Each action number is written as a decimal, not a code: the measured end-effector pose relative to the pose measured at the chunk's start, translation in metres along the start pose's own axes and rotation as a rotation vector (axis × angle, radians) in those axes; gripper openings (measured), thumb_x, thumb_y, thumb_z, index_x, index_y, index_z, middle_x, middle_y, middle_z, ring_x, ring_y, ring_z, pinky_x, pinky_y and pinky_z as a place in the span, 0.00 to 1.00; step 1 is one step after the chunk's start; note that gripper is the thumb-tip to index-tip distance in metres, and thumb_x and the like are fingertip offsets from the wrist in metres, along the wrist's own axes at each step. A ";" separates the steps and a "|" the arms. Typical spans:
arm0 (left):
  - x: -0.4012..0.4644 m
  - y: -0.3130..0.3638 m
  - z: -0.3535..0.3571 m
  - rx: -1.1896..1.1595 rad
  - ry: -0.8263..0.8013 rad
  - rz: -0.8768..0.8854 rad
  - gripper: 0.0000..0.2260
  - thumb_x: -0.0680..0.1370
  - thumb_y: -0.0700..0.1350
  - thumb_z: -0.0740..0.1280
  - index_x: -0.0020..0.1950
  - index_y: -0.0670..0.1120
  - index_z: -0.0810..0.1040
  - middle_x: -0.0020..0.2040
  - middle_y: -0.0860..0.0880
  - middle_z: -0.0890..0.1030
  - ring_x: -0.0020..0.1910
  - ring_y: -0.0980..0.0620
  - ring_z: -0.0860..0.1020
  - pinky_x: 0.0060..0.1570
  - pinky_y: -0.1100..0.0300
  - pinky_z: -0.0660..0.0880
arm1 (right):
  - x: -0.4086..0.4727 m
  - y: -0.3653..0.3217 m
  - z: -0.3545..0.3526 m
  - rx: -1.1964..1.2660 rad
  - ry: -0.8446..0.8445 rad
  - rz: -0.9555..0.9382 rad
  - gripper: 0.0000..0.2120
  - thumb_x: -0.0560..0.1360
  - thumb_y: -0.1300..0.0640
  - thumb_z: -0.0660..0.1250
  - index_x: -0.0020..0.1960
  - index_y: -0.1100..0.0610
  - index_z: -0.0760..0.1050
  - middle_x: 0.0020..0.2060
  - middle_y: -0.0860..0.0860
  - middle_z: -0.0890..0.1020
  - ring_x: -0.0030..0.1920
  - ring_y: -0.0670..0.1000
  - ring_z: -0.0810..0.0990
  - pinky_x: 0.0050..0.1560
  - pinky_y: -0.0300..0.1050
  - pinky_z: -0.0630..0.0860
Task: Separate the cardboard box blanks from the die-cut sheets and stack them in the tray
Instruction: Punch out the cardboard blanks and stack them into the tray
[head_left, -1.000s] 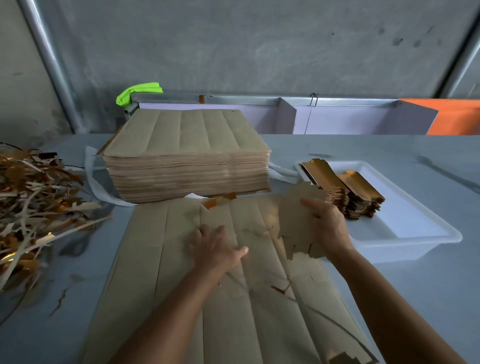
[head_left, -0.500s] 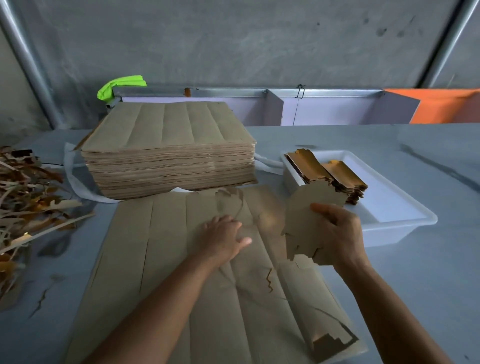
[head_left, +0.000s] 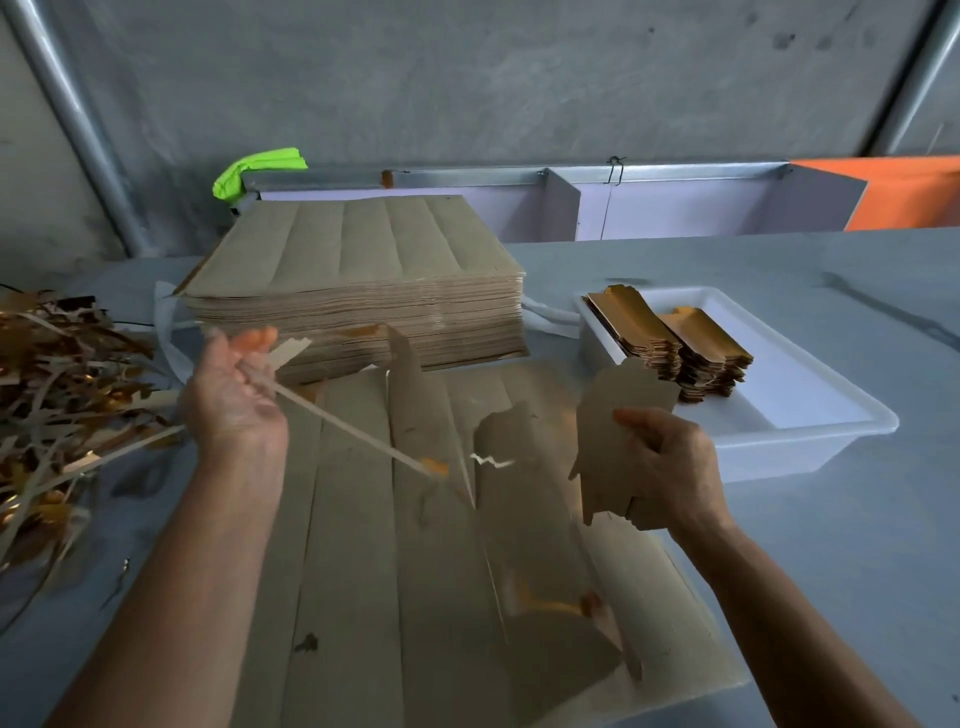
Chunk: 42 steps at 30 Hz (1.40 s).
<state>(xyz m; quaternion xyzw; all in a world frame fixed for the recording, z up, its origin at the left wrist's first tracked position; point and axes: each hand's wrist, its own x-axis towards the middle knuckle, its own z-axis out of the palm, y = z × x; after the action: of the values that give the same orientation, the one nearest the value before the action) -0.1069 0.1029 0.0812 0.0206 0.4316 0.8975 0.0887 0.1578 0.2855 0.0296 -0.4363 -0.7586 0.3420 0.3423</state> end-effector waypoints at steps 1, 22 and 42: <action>0.003 0.002 -0.007 -0.004 0.024 0.000 0.13 0.81 0.48 0.58 0.39 0.47 0.75 0.40 0.52 0.82 0.48 0.57 0.81 0.60 0.61 0.70 | 0.000 -0.002 0.003 -0.016 -0.016 0.002 0.14 0.78 0.66 0.62 0.63 0.61 0.76 0.59 0.58 0.78 0.53 0.55 0.76 0.51 0.47 0.75; -0.043 -0.057 -0.013 0.874 -0.113 0.081 0.17 0.71 0.56 0.72 0.29 0.49 0.72 0.30 0.52 0.72 0.32 0.50 0.70 0.33 0.59 0.65 | 0.022 -0.088 0.057 0.019 -0.391 0.260 0.05 0.71 0.61 0.71 0.46 0.62 0.81 0.44 0.59 0.83 0.44 0.56 0.82 0.42 0.49 0.81; -0.108 -0.116 -0.041 2.035 -0.845 0.123 0.59 0.59 0.81 0.54 0.77 0.47 0.38 0.77 0.42 0.36 0.75 0.42 0.34 0.71 0.44 0.37 | -0.005 -0.023 0.028 0.538 0.202 0.293 0.05 0.79 0.61 0.59 0.53 0.55 0.70 0.45 0.51 0.78 0.45 0.52 0.77 0.46 0.49 0.77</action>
<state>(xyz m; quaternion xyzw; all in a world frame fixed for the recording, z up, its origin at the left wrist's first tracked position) 0.0107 0.1227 -0.0304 0.4107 0.9019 0.0462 0.1260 0.1267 0.2660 0.0327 -0.4665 -0.5324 0.5308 0.4661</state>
